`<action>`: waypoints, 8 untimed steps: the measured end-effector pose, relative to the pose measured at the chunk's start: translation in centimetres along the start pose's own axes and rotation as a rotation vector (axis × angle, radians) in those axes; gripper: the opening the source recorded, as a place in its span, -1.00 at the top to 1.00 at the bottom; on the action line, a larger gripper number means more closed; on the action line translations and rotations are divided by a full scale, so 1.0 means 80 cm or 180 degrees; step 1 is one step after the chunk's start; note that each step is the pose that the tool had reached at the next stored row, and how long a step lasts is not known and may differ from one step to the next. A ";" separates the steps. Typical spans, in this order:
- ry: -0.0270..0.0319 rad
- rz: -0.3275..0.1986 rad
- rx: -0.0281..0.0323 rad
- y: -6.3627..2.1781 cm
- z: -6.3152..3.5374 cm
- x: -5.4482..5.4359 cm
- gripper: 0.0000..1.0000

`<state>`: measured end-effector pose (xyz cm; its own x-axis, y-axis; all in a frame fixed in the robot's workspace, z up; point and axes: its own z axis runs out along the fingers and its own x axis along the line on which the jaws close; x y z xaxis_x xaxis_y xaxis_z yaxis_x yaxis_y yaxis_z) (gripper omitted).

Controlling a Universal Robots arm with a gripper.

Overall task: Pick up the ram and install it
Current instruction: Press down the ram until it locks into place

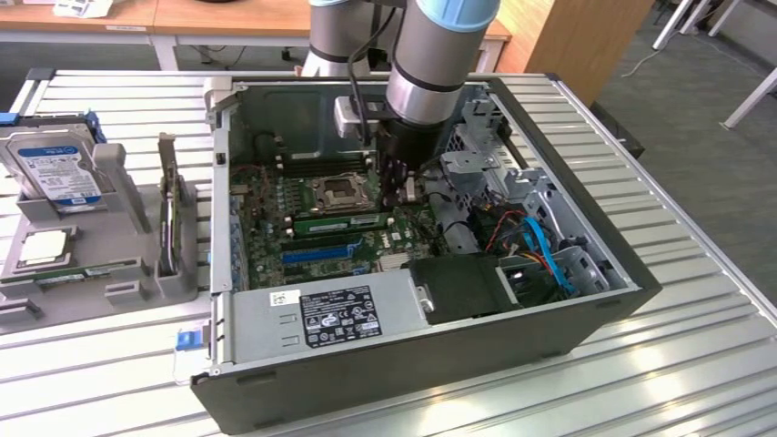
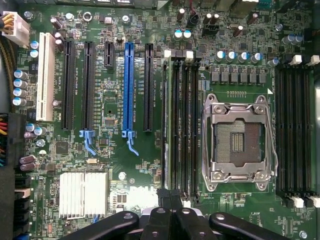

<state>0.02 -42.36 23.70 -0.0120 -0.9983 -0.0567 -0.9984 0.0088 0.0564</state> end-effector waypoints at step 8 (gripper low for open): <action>0.0000 0.0000 0.0000 -0.004 0.000 0.000 0.80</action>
<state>0.33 -42.35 23.70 -0.0121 -0.9983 -0.0568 -0.9984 0.0089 0.0565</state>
